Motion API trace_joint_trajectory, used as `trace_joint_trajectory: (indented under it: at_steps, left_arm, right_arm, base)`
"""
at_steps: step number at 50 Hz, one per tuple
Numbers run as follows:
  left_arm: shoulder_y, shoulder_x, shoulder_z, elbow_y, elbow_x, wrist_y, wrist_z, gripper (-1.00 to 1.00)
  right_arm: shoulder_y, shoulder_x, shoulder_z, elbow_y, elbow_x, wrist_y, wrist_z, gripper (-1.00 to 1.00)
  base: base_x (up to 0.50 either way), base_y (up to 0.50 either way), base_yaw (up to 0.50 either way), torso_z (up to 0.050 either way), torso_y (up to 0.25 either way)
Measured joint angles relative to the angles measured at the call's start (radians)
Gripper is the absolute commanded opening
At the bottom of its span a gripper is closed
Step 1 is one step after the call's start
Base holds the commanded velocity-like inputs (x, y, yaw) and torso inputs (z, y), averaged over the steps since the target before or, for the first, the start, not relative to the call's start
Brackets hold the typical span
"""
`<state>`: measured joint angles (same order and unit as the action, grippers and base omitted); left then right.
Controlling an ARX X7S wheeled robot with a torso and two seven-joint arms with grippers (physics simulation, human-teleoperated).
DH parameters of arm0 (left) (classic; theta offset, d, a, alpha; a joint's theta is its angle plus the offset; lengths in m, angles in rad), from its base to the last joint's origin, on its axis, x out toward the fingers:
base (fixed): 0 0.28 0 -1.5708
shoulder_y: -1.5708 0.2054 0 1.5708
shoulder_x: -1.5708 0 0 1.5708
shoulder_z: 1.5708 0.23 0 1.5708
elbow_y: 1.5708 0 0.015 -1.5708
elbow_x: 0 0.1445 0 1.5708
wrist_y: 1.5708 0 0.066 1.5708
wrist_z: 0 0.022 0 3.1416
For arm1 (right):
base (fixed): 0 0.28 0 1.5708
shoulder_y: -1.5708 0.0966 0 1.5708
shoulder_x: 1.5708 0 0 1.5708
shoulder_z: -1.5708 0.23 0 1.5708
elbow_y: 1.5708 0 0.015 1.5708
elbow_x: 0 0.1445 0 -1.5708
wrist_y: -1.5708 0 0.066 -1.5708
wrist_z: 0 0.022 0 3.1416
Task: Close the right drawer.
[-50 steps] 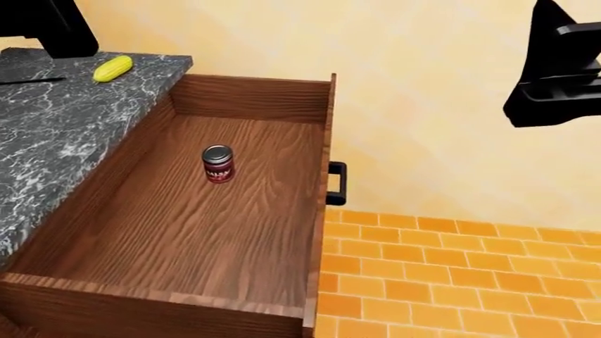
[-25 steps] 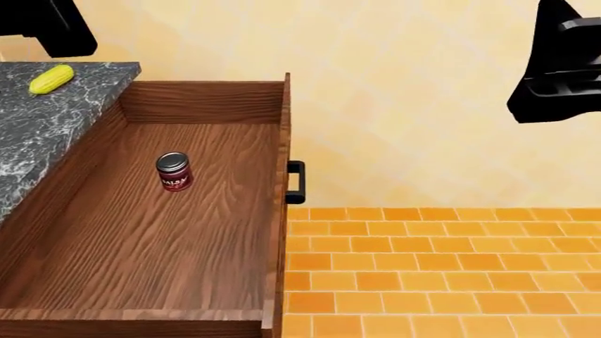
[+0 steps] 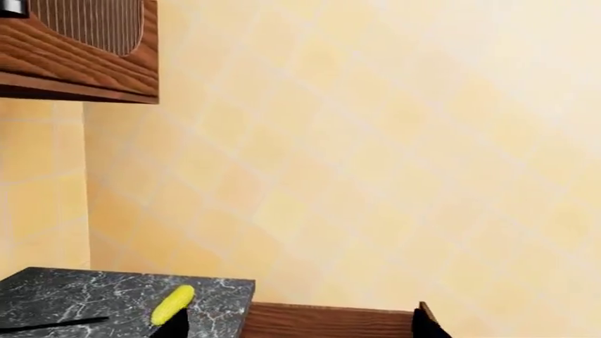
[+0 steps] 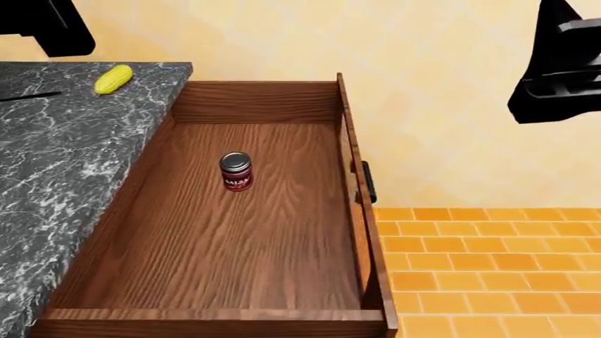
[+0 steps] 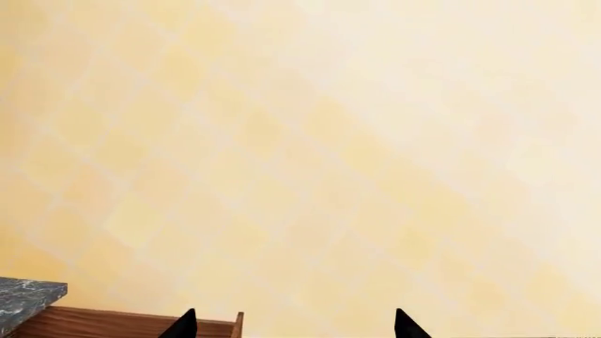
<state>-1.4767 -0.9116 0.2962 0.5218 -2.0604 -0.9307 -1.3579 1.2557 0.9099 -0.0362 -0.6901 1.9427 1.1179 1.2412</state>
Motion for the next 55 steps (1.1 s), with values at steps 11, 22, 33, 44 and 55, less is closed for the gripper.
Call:
trace_joint_trajectory:
  at_steps: [11,22,33,44,55]
  left_arm:
    - [0.000,-0.004,0.003,0.004,0.003,0.005,0.002,1.00]
    - [0.001,-0.005,0.009,0.006,0.003,0.009,0.004,1.00]
    - [-0.002,-0.009,0.013,0.008,0.002,0.013,0.005,1.00]
    - [-0.005,-0.011,0.018,0.011,-0.002,0.018,0.005,1.00]
    - [-0.007,-0.014,0.022,0.011,-0.001,0.022,0.007,1.00]
  right_arm:
    - [-0.002,-0.004,0.016,-0.005,-0.013,-0.015,-0.016,1.00]
    - [-0.006,-0.003,0.019,-0.004,-0.019,-0.025,-0.016,1.00]
    - [-0.006,0.003,0.016,-0.003,-0.028,-0.030,-0.009,1.00]
    - [-0.032,0.008,0.026,0.004,-0.061,-0.031,-0.021,1.00]
    - [-0.121,0.014,0.049,0.037,-0.150,-0.026,-0.061,1.00]
  base:
    - [0.04,-0.16,0.00,0.000,0.000]
    - [0.01,-0.21,0.00,0.000,0.000]
    - [0.22,0.00,0.00,0.000,0.000]
    - [0.00,0.00,0.00,0.000,0.000]
    - [0.00,0.00,0.00,0.000,0.000]
